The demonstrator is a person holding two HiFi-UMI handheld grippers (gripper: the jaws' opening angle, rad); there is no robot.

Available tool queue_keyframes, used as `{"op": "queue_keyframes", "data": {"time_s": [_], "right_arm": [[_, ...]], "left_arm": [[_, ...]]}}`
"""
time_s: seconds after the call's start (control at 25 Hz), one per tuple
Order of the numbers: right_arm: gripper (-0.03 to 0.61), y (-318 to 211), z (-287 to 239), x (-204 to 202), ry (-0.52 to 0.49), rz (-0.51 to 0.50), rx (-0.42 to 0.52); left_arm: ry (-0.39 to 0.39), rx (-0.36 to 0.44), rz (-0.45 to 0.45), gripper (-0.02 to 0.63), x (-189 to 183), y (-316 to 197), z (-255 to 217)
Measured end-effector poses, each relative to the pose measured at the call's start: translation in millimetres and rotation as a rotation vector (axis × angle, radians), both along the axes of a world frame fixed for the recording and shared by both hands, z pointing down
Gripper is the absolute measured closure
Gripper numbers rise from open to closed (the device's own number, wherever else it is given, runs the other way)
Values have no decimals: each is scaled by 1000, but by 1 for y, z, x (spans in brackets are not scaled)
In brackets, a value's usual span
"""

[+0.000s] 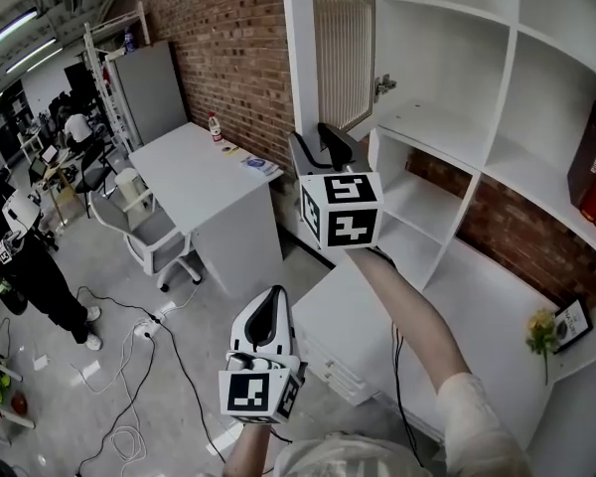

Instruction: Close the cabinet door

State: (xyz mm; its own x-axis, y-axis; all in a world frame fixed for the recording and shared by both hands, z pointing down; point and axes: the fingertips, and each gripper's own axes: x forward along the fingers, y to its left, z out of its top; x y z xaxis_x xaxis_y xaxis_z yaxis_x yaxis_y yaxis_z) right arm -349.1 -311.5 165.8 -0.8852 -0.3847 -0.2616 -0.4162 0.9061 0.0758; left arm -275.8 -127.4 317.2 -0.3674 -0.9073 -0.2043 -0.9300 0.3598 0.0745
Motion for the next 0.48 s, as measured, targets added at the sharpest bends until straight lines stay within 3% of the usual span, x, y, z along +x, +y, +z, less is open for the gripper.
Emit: {"op": "queue_keyframes", "data": {"time_s": [0.48], "right_arm": [[446,4,-1,54,16,21,91]], "left_arm": [[-26,22,149,600,38,-32,-6]]}}
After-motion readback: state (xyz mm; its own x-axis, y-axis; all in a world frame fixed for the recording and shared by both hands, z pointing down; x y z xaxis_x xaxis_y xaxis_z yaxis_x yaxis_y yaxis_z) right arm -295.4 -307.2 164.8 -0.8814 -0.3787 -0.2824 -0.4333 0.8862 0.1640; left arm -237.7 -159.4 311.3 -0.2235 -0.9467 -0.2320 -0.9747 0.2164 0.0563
